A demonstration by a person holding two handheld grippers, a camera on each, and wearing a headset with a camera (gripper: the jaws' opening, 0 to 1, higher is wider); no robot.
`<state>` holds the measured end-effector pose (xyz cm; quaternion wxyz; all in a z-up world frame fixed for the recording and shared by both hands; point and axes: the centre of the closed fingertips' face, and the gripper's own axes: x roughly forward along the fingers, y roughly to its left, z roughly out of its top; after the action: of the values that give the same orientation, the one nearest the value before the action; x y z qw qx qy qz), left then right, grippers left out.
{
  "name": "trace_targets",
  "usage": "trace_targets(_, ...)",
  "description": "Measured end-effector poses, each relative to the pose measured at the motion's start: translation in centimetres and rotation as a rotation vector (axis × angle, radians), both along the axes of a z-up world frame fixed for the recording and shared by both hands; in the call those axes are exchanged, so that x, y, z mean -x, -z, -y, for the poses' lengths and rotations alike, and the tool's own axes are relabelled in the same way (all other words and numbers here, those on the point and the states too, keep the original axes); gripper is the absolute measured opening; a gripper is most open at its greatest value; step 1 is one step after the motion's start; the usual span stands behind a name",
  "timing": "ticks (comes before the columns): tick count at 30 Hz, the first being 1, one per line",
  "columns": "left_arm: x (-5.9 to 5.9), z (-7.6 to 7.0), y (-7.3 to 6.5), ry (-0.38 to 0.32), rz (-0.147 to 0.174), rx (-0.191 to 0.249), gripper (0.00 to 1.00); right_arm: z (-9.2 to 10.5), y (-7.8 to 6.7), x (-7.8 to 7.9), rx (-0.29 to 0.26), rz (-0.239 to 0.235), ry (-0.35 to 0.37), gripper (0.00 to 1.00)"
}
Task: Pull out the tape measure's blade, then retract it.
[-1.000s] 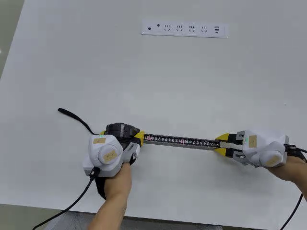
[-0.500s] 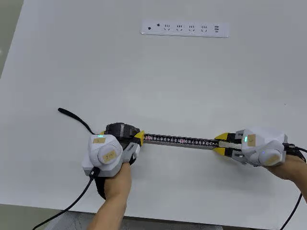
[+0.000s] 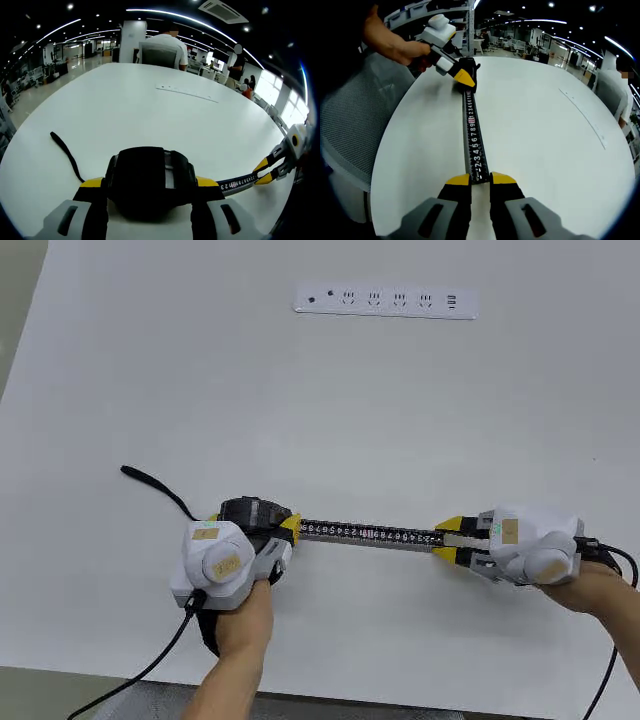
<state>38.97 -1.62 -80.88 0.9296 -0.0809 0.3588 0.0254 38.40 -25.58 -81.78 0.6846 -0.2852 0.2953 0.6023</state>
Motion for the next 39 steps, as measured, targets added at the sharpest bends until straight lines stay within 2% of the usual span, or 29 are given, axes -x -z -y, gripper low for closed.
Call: trace_targets(39, 0.1, -0.3, 0.1, -0.011, -0.001, 0.028, 0.65, -8.9, 0.2, 0.2, -0.05, -0.004, -0.052, 0.11)
